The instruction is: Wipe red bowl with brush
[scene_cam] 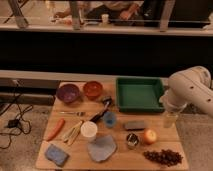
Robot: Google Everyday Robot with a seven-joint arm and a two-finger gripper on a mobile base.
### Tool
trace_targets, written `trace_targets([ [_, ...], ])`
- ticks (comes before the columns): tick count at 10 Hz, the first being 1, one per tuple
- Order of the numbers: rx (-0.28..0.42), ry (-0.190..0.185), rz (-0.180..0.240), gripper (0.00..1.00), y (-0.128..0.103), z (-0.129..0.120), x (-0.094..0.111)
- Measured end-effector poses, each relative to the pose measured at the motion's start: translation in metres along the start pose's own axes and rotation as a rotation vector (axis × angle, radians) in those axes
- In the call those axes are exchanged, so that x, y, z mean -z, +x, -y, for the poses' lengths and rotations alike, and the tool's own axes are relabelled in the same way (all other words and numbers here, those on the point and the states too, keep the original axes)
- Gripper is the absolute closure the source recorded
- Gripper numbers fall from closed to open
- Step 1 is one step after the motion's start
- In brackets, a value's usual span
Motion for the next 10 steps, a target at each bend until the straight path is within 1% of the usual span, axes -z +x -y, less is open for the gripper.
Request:
trace_targets([
  [2, 0.013, 0.003, 0.004, 0.2, -0.003, -0.002, 0.0],
  [3, 0.03, 0.006, 0.006, 0.2, -0.01, -0.006, 0.0],
  [6, 0.117, 0.017, 0.025, 0.2, -0.052, -0.012, 0.003],
  [8, 0.164, 0.031, 0.033, 0.2, -0.075, -0.014, 0.006],
  [10, 0.234, 0.051, 0.045, 0.2, -0.109, -0.014, 0.011],
])
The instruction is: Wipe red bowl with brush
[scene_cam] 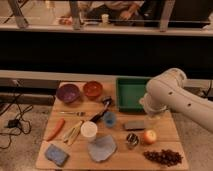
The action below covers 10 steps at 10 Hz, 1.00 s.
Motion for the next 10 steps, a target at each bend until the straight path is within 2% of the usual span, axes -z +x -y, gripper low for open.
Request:
trace_targets([
  [3, 0.07, 0.015, 0.016, 0.2, -0.029, 0.005, 0.002],
  [5, 0.121, 0.017, 0.039, 0.2, -0.057, 0.006, 0.002],
  [10, 0.214, 0.006, 0.087, 0.2, -0.111, -0.002, -0.007],
])
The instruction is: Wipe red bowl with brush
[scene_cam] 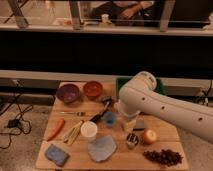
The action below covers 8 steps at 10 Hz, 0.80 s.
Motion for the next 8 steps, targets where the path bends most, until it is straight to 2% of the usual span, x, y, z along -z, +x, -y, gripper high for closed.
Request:
trace_targets([
  [2, 0.022, -0.005, 0.026, 0.2, -0.016, 0.005, -0.006],
  [4, 0.001, -0.02, 0.091, 0.2, -0.029, 0.02, -0.011],
  [5, -0.004, -0.024, 0.109, 0.2, -0.036, 0.027, -0.014],
  [8, -0.015, -0.042, 0.137, 0.2, -0.05, 0.038, -0.022],
])
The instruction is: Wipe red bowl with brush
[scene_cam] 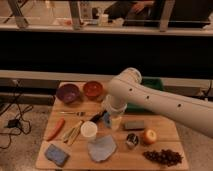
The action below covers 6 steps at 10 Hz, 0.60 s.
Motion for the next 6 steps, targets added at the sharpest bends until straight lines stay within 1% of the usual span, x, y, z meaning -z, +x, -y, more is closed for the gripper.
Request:
trace_targets([
  [4, 0.012, -0.023, 0.034, 0.2, -0.027, 0.005, -0.021],
  [5, 0.027, -0.028, 0.049, 0.2, -0.038, 0.004, -0.027],
  [6, 0.055, -0.024, 0.068, 0.2, -0.046, 0.003, -0.03],
])
